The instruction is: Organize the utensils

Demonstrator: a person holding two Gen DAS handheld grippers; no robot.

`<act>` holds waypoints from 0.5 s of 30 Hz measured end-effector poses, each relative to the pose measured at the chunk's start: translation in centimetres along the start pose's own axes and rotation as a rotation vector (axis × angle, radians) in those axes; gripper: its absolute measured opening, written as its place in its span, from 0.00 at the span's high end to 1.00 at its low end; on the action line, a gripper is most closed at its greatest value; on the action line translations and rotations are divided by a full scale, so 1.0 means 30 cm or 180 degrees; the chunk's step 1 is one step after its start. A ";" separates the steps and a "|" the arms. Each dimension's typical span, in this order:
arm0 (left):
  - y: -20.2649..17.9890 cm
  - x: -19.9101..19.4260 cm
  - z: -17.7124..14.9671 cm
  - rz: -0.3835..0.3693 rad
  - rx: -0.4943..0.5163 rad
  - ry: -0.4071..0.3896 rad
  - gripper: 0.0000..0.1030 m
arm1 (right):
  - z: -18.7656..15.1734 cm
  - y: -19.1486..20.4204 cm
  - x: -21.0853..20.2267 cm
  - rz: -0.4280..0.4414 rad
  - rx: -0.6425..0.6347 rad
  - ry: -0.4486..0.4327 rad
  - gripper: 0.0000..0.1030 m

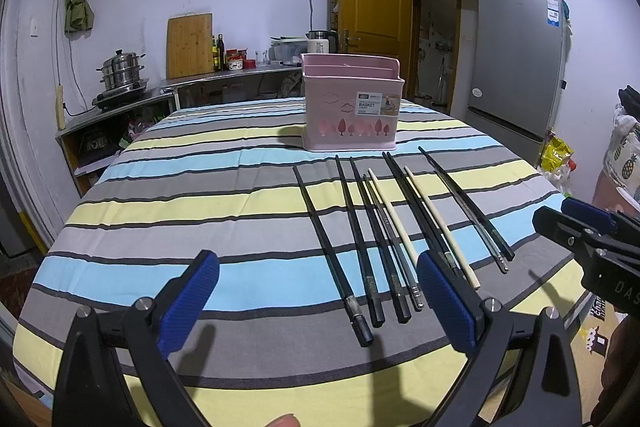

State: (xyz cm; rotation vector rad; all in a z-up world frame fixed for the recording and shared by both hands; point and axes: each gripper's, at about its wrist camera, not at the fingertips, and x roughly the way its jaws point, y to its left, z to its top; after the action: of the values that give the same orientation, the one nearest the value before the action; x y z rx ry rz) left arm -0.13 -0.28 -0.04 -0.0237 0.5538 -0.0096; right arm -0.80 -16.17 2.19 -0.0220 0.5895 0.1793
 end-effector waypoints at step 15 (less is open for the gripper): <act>-0.003 -0.003 0.003 0.0002 0.0016 -0.0004 0.02 | -0.003 0.000 0.013 0.0003 0.0007 0.0005 0.42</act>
State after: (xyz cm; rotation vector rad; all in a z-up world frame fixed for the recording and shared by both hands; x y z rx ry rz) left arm -0.15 -0.38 0.07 -0.0186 0.5525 -0.0103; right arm -0.55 -16.11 1.89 -0.0198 0.5912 0.1796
